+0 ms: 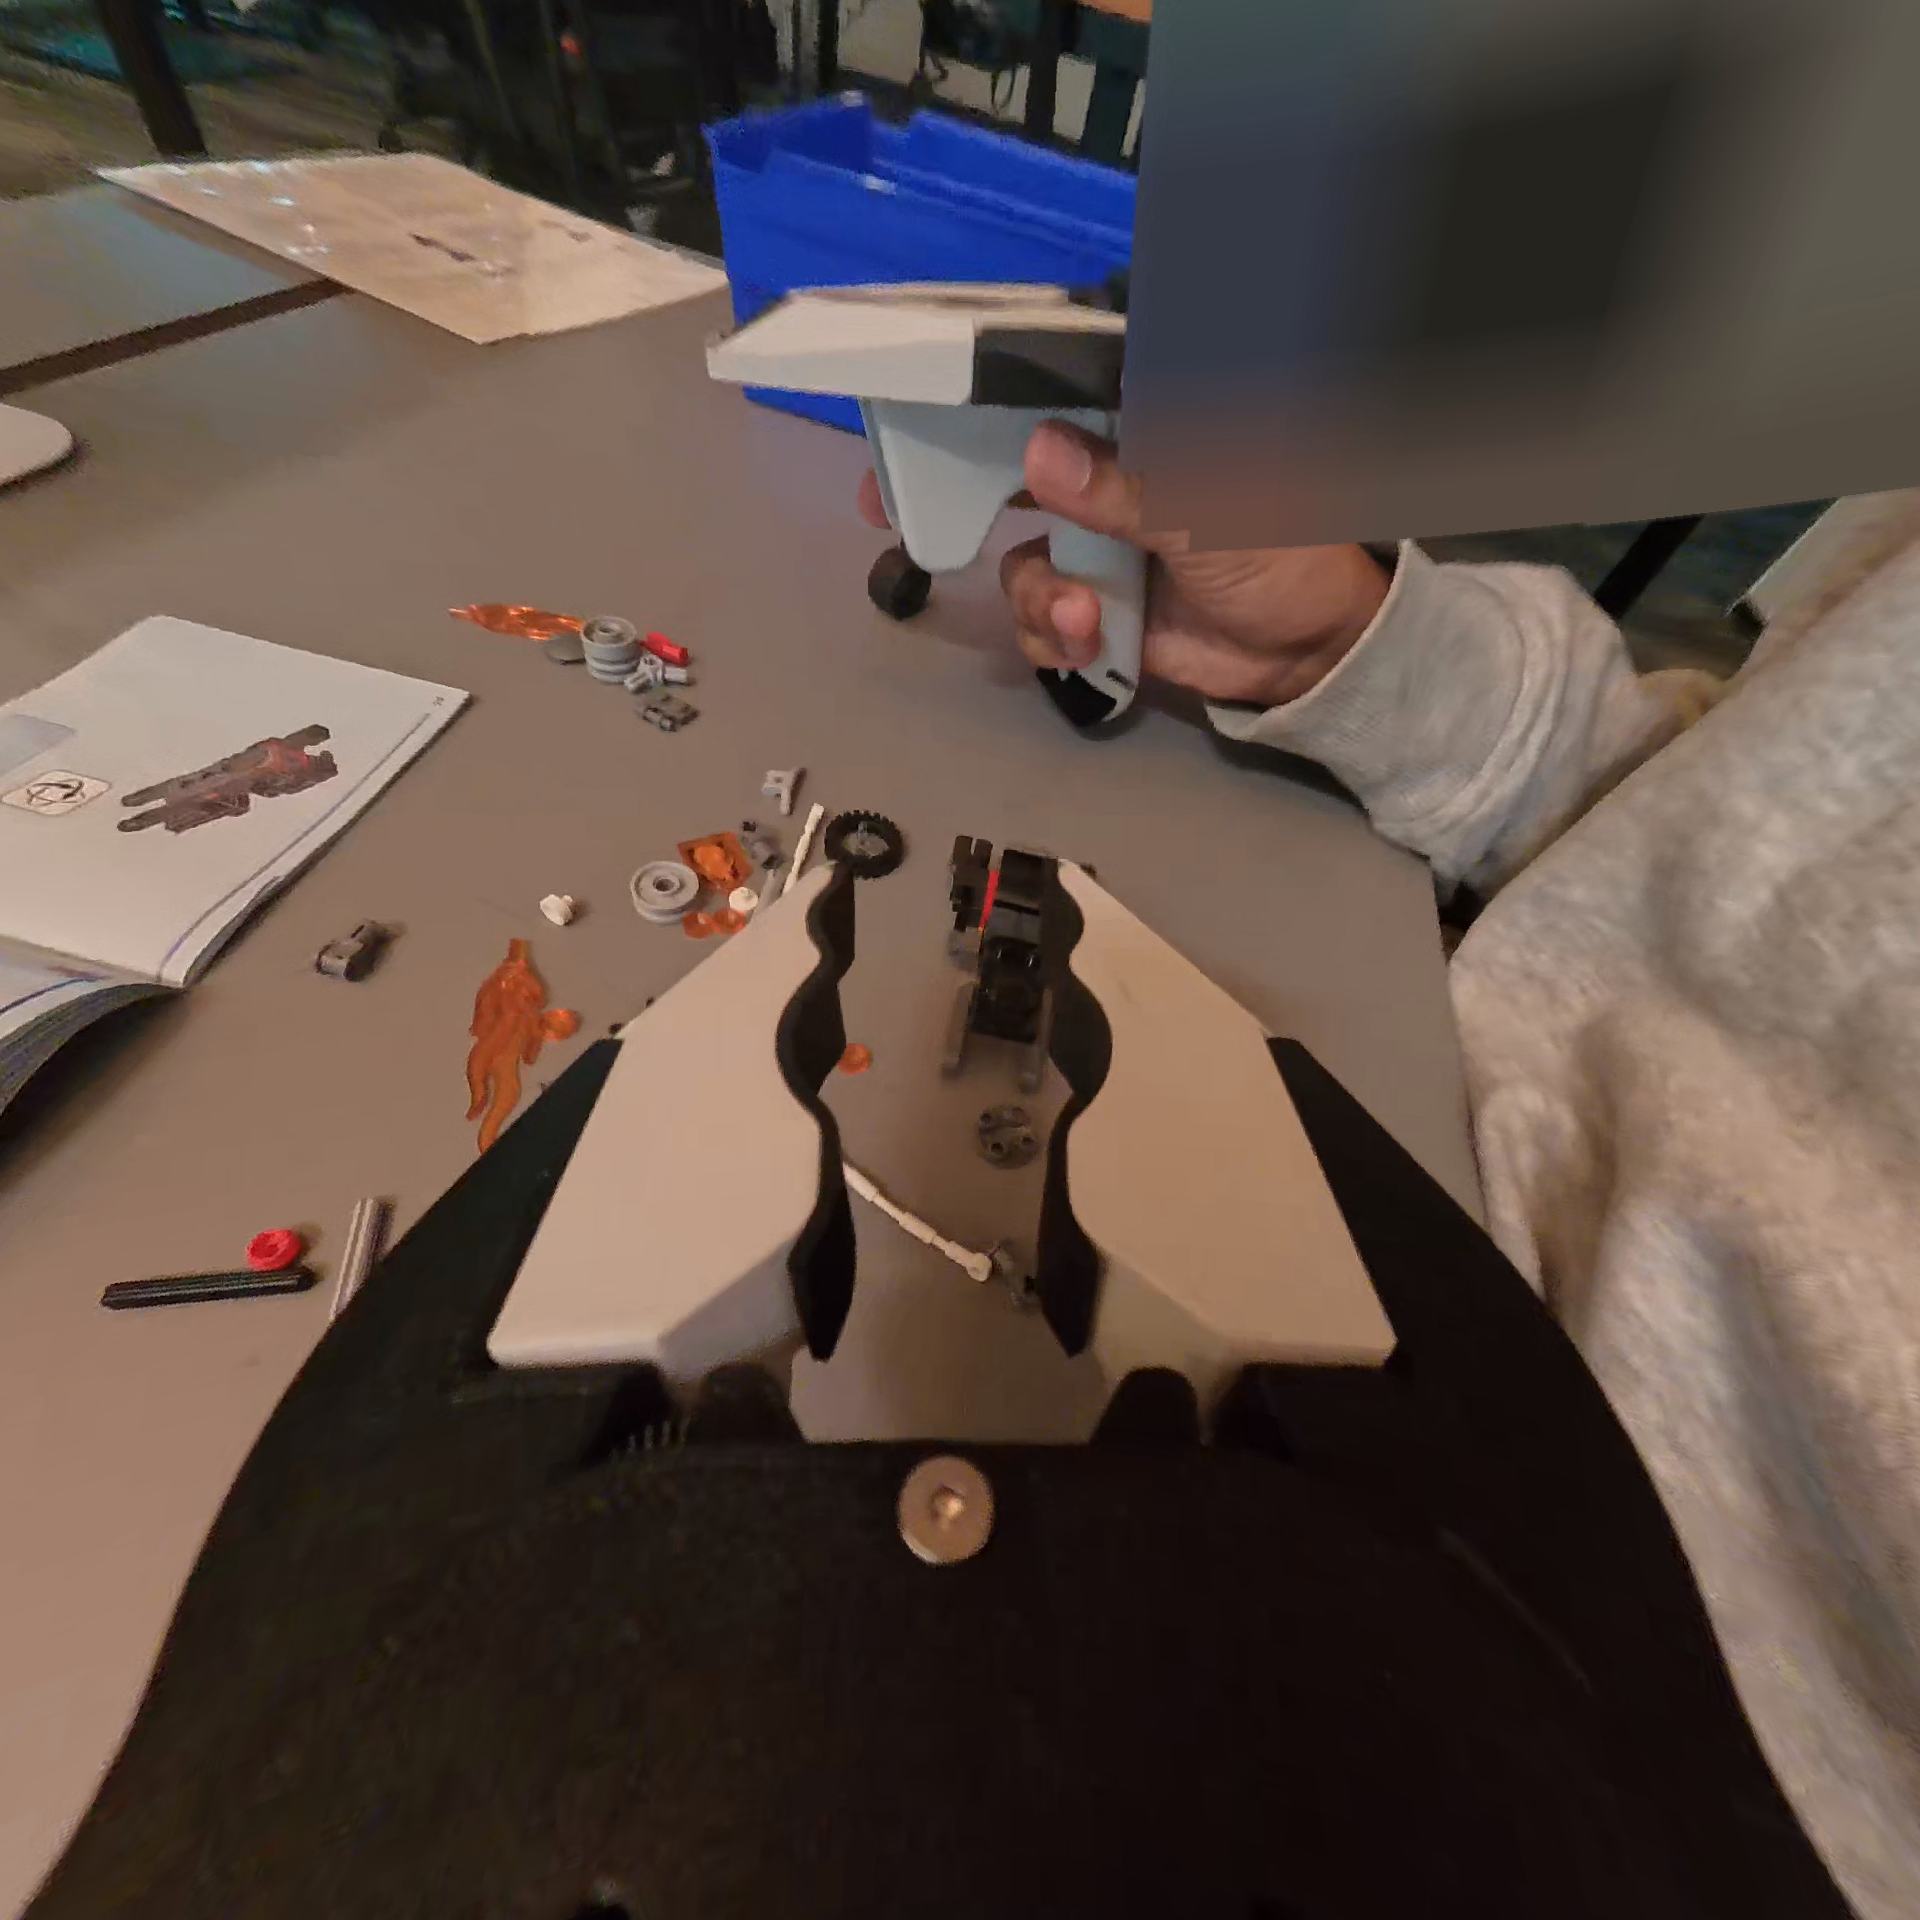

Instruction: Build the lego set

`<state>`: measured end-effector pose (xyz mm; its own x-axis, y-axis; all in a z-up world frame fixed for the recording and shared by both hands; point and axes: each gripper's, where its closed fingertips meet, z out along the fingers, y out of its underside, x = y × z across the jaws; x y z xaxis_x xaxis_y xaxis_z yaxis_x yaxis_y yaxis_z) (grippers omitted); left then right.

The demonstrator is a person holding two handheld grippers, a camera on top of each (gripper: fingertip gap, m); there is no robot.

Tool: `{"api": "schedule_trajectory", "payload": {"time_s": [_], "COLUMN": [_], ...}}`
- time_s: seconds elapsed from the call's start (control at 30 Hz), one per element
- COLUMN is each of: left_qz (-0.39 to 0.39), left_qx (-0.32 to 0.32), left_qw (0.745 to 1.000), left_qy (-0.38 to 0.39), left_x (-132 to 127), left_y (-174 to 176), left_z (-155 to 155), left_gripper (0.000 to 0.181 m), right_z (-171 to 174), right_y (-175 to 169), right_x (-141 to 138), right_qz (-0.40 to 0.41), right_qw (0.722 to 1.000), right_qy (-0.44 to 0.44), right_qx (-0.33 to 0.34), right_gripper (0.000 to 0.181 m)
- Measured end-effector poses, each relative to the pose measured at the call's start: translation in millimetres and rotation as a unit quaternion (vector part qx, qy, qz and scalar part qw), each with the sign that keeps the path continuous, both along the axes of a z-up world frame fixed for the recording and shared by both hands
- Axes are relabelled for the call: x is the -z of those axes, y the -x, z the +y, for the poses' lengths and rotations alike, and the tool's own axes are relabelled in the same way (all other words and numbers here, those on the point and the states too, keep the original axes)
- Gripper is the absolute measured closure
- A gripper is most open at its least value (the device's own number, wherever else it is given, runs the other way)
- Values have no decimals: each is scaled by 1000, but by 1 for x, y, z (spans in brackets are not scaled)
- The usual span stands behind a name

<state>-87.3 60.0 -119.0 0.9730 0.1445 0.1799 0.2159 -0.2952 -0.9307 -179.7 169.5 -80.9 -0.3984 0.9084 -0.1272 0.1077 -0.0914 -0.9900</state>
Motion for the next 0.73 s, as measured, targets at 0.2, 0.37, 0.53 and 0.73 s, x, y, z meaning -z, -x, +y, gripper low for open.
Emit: {"api": "schedule_trajectory", "payload": {"time_s": [0.2, 0.37, 0.53, 0.73], "left_qz": [-12, -14, -2, -9], "left_qx": [-21, -25, -37, -42], "left_qw": [996, 997, 998, 997], "left_qy": [-84, -72, -56, -58], "left_x": [-28, -23, -19, -18], "left_y": [8, 9, 12, 14], "left_z": [-12, -10, -9, -10], "left_gripper": [149, 146, 144, 143], "right_z": [-1, -6, -9, -17], "right_y": [0, -1, -3, -8], "right_x": [1, 4, 4, 2], "right_qz": [-9, -20, -16, -9], "right_qw": [1000, 999, 999, 998], "right_qy": [16, 22, 13, 11], "right_qx": [-6, -23, -32, -60], "right_gripper": [181, 180, 174, 160]}}
